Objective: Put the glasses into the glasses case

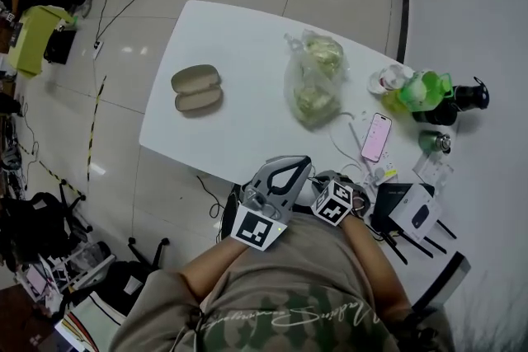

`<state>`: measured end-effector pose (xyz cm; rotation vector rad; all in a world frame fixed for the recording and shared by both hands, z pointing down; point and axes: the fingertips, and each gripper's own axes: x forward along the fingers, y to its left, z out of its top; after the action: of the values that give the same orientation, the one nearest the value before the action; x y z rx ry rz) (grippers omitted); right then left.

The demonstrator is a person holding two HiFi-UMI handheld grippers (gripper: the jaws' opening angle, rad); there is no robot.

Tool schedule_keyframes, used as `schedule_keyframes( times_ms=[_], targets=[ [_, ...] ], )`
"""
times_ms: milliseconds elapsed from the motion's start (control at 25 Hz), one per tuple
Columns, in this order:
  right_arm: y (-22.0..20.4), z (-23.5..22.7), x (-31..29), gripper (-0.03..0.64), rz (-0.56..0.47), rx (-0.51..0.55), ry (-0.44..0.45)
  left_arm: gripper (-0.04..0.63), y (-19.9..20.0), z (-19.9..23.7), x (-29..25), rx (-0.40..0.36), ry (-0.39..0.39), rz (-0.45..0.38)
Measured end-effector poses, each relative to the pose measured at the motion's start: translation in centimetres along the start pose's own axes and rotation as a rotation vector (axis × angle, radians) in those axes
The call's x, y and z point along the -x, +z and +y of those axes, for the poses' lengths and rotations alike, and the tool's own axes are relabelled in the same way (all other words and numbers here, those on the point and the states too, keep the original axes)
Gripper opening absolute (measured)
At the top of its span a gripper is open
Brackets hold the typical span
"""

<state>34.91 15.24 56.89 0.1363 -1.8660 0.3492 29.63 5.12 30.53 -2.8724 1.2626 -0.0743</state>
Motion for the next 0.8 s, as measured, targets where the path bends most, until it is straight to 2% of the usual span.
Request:
schedule_keyframes(
  times_ms=[160,320,520,800],
  targets=[
    [-0.7,0.5,-1.3,0.028,0.052,0.059,0.027,0.006,-0.4,0.3,-0.5,0.03,0.004,0.01],
    [-1.1,0.4,-1.8,0.028,0.061,0.065,0.038,0.006,-0.7,0.7,-0.6,0.031,0.005,0.02],
    [-1.7,0.0,-2.6,0.028,0.095,0.064,0.023,0.006,-1.1,0.1,-0.4,0.091,-0.034,0.007],
    [-1.6,-0.4,-3.8,0.028,0.123,0.043,0.017,0.006,-1.1,0.0,-0.3,0.078,-0.027,0.002]
  ],
)
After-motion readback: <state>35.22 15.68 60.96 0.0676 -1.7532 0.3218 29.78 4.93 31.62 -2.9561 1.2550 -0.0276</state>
